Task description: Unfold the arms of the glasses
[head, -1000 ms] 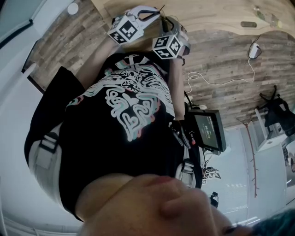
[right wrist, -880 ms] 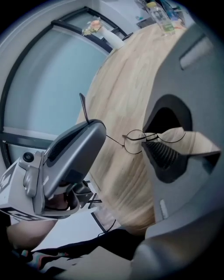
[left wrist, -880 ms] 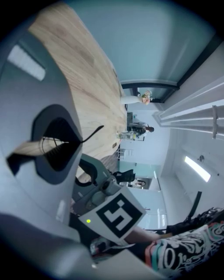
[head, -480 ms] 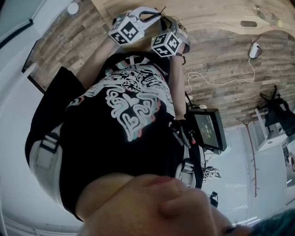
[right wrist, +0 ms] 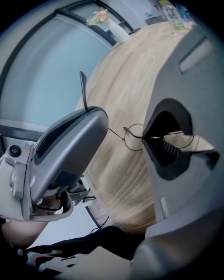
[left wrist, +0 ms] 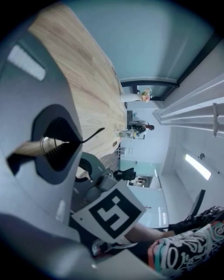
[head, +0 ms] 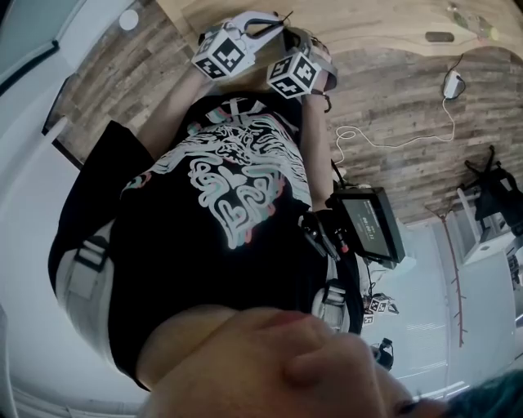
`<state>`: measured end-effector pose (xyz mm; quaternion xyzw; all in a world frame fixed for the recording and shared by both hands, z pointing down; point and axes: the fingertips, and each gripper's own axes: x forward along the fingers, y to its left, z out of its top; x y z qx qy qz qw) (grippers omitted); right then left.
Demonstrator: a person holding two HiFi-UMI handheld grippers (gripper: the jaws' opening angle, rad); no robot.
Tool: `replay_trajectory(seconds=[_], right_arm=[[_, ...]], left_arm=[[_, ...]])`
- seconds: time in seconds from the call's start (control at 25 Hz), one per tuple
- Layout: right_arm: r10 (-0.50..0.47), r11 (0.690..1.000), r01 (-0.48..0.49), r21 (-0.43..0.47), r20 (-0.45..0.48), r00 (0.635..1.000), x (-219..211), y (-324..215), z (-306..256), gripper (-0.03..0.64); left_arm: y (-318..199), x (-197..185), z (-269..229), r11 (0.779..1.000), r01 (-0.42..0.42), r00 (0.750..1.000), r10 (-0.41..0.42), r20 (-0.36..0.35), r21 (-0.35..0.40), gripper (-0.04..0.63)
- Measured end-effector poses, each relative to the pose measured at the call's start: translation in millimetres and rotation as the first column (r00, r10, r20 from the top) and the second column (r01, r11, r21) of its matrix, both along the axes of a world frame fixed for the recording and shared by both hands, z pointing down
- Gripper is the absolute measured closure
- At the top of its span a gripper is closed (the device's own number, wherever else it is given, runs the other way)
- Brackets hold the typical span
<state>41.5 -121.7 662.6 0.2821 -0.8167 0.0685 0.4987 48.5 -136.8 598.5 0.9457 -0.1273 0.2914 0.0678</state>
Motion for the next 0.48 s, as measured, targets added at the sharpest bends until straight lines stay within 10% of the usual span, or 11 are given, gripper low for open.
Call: replay_trajectory(seconds=[0.48], right_arm=[[0.106,0.994,-0.107,0.001,0.135,0.985,5,-3,-12,0.611]], left_arm=[[-15,0,-5,0.998,0.062,0.998,-0.062,-0.027,0.001,0.604]])
